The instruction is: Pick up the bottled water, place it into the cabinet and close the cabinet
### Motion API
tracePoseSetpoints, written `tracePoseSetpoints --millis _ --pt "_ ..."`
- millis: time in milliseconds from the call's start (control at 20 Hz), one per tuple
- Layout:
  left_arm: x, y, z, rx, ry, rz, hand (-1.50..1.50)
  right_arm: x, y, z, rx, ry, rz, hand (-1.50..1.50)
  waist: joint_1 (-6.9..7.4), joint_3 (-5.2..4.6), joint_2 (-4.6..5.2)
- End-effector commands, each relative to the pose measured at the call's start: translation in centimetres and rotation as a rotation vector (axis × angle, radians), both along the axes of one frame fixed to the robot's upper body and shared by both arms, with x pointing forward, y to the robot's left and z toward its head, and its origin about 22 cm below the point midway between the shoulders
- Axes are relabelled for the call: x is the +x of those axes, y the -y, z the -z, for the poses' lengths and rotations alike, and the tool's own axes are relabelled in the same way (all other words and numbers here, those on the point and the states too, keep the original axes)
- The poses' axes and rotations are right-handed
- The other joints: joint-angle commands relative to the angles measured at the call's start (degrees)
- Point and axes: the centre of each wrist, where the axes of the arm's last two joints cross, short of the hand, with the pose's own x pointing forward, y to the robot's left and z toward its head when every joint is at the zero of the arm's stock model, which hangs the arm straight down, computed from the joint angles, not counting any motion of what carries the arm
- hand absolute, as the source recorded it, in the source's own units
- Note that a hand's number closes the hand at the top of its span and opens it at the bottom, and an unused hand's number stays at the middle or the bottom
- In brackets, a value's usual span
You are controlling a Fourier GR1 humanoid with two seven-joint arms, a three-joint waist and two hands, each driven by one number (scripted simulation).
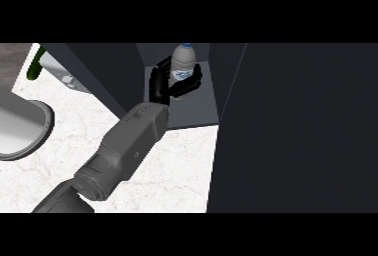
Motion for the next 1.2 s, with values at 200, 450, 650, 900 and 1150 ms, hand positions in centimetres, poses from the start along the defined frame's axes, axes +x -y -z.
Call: tracePoseSetpoints --millis 200,450,650,900,1150 --pt "0.2 -1.0 0.5 -0.103 0.007 -0.070 1.50 0.2 -0.1 0.1 0.014 0.004 -0.007 -1.50 -0.38 -0.09 0.50" --pt "0.1 -2.1 1.3 -0.152 0.018 -0.042 1.50 0.4 0.9 0.1 -0.012 -0.020 -0.007 -1.50 -0.19 -0.08 0.80" --pt "0.7 -2.0 0.4 -0.131 0.009 -0.087 1.50 0.6 0.1 -0.3 -0.011 0.018 -0.007 -1.50 -0.72 -0.10 0.99" --pt "1.2 -2.7 -0.2 -0.098 0.016 -0.072 -1.50 1.2 0.4 0.1 0.000 0.005 -0.026 -1.50 -1.00 -0.06 1.35" --pt "1.2 -1.6 -0.6 -0.087 0.042 -0.111 -1.50 1.1 0.2 0.2 0.008 0.025 -0.030 -1.50 -2.09 -0.05 1.41"
